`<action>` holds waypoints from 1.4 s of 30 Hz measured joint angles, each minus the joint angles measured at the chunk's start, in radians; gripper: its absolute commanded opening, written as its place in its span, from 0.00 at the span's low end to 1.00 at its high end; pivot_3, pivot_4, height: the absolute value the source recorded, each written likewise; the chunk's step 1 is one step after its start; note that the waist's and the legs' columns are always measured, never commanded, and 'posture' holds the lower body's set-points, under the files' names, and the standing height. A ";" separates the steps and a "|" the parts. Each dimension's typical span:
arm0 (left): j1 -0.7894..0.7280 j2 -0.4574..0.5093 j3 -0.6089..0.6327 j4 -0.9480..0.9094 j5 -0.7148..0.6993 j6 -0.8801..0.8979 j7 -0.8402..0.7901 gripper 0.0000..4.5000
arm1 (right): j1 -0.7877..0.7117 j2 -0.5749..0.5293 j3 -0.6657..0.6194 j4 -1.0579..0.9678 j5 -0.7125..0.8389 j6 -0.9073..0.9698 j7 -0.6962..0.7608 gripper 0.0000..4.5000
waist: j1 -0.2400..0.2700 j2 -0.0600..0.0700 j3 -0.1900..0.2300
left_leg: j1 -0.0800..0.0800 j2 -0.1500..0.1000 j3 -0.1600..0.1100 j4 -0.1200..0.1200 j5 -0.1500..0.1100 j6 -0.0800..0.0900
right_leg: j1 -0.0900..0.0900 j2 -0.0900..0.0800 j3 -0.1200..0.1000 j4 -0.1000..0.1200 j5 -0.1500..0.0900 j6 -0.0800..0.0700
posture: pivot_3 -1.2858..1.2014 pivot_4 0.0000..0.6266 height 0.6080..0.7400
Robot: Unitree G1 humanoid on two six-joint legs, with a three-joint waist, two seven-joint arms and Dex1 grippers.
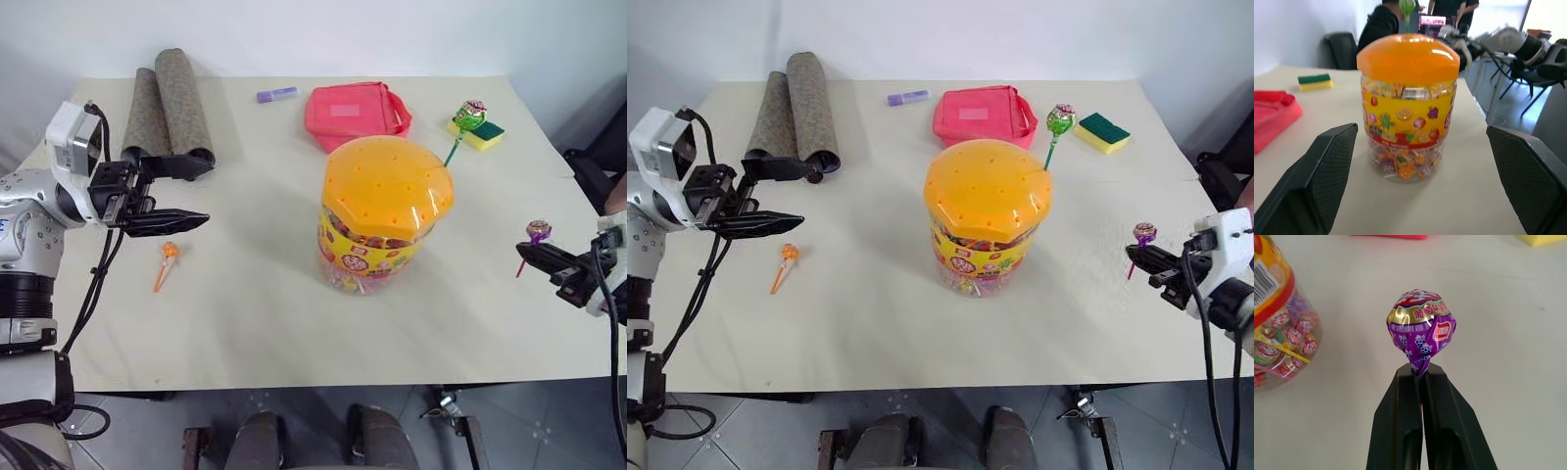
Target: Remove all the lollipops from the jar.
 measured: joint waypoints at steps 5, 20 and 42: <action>-0.005 -0.016 0.061 -0.016 -0.040 0.021 0.000 1.00 | -0.021 0.001 0.081 0.072 -0.066 -0.001 -0.001 0.00 | 0.003 0.000 0.000 | 0.000 0.000 0.000 0.000 0.000 0.000 | 0.000 0.000 0.000 0.000 0.000 0.000 | 0.52 0.24 1.00; -0.004 -0.031 0.085 -0.040 -0.040 0.045 0.000 1.00 | 0.035 0.032 0.096 0.055 -0.138 0.020 -0.001 0.88 | 0.003 0.000 0.000 | 0.000 0.000 0.000 0.000 0.000 0.000 | 0.000 0.000 0.000 0.000 0.000 0.000 | 0.52 0.24 1.00; -0.016 -0.085 0.091 -0.035 -0.040 0.058 0.000 1.00 | -0.329 -0.115 -0.101 -0.191 0.183 0.157 -0.025 0.99 | -0.008 -0.001 0.000 | 0.000 0.000 0.000 0.000 0.000 0.000 | 0.000 0.000 0.001 0.000 0.000 0.000 | 0.52 0.24 1.00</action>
